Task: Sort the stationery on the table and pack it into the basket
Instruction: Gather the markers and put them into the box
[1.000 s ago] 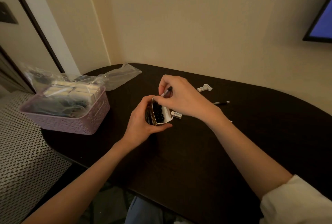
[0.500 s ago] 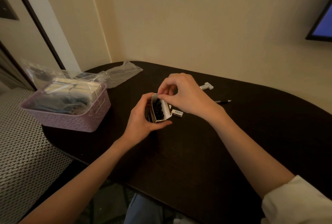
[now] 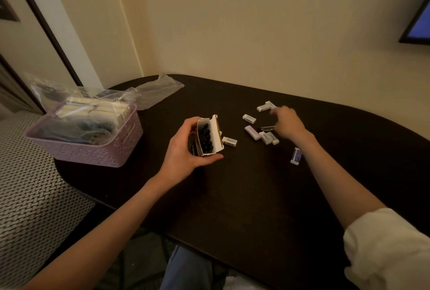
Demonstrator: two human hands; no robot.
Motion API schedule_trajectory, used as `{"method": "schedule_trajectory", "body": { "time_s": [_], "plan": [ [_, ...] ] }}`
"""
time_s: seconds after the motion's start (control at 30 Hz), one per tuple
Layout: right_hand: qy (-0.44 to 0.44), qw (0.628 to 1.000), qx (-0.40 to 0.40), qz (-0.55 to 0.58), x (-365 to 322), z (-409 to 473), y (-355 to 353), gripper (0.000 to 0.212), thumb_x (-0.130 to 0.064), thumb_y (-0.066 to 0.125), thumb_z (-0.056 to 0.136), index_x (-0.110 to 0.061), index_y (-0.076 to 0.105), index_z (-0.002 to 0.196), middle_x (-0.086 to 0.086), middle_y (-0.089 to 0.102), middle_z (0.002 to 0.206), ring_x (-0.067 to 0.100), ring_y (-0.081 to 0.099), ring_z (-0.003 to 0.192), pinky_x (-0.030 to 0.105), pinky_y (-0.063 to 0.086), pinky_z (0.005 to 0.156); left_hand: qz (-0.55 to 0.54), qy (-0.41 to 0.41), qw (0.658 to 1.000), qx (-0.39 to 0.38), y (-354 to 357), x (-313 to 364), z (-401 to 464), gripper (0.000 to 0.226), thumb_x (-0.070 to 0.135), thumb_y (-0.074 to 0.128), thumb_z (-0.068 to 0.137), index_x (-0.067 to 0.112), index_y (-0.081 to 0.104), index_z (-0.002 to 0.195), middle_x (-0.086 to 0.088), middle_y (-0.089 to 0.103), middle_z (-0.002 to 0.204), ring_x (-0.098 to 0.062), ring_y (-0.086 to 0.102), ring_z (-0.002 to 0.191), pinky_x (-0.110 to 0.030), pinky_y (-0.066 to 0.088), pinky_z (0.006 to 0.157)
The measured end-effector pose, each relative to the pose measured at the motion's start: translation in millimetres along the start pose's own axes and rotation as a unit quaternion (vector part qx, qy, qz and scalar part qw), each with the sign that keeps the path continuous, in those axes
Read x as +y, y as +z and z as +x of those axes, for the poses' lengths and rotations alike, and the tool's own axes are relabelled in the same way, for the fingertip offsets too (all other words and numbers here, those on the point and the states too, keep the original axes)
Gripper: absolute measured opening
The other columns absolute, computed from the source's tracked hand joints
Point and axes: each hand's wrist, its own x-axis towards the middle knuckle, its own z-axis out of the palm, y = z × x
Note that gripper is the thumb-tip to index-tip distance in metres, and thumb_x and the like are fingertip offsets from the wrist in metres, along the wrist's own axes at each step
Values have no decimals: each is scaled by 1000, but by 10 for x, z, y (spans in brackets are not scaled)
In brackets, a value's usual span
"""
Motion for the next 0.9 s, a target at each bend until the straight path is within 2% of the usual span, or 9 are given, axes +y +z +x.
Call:
{"method": "schedule_trajectory", "body": {
  "time_s": [0.07, 0.17, 0.3, 0.47, 0.57, 0.67, 0.73, 0.83, 0.9],
  "plan": [
    [0, 998, -55, -9, 206, 76, 108, 58, 7, 53, 87, -15, 46, 140, 11, 38, 147, 31, 34, 136, 44, 35, 110, -4, -4, 1000, -1, -14, 2, -8, 80, 34, 83, 64, 20, 41, 131, 8, 51, 130, -4, 48, 125, -19, 41, 105],
    [-32, 995, -84, -50, 382, 179, 224, 55, 4, 49, 90, -16, 45, 141, 11, 37, 148, 31, 34, 135, 46, 34, 110, -6, -8, 1000, -3, -30, 3, -34, 80, 35, 83, 64, 21, 41, 131, 6, 52, 130, -7, 49, 125, -26, 43, 106],
    [-46, 996, -23, -69, 403, 294, 271, 33, -6, 55, 92, -16, 60, 124, 11, 52, 130, 27, 48, 119, 41, 45, 99, -3, -7, 1000, -6, -57, -14, -62, 81, 32, 85, 64, 20, 41, 131, 7, 51, 131, -6, 48, 126, -30, 44, 106],
    [-68, 986, -27, -152, 307, 284, 207, 21, -10, 57, 91, -16, 61, 111, 9, 57, 116, 24, 51, 107, 37, 48, 91, -4, -8, 1000, -3, -61, -16, -73, 82, 33, 84, 64, 17, 41, 132, 6, 51, 131, -8, 48, 127, -34, 44, 106],
    [-125, 972, 78, -184, 146, 160, 107, 20, -12, 56, 93, -14, 60, 112, 10, 57, 113, 25, 49, 105, 36, 42, 88, -13, -4, 1000, -4, -45, 8, -85, 80, 34, 83, 64, 19, 41, 131, 10, 51, 129, -7, 49, 126, -28, 44, 106],
    [-154, 974, 166, 27, -210, -122, -86, 20, -10, 54, 94, -9, 59, 114, 6, 56, 109, 18, 50, 100, 27, 41, 82, -17, 1, 1000, -5, -18, 13, -96, 80, 33, 83, 64, 17, 42, 131, 9, 51, 129, -7, 49, 125, -25, 42, 105],
    [-142, 945, 127, 266, -500, -381, -266, 18, -9, 54, 95, -8, 57, 112, 1, 55, 103, 8, 51, 89, 18, 40, 75, -18, 2, 1000, -4, -9, 20, -103, 80, 32, 84, 64, 17, 42, 131, 8, 51, 130, -7, 49, 125, -24, 42, 105],
    [-138, 798, 28, 585, -815, -812, -528, 25, -4, 53, 94, -11, 50, 118, 1, 57, 85, 5, 53, 67, 19, 42, 59, -22, 2, 1000, 2, -13, 47, -120, 80, 28, 86, 64, 18, 43, 130, 10, 51, 128, -5, 49, 124, -23, 42, 104],
    [-158, 721, -2, 674, -928, -1050, -648, 42, -1, 53, 93, -17, 43, 131, 4, 58, 80, 8, 53, 62, 21, 43, 55, -27, 1, 1000, 3, -28, 72, -150, 80, 28, 87, 63, 19, 43, 129, 12, 52, 127, -4, 50, 123, -22, 42, 104]
  ]
}}
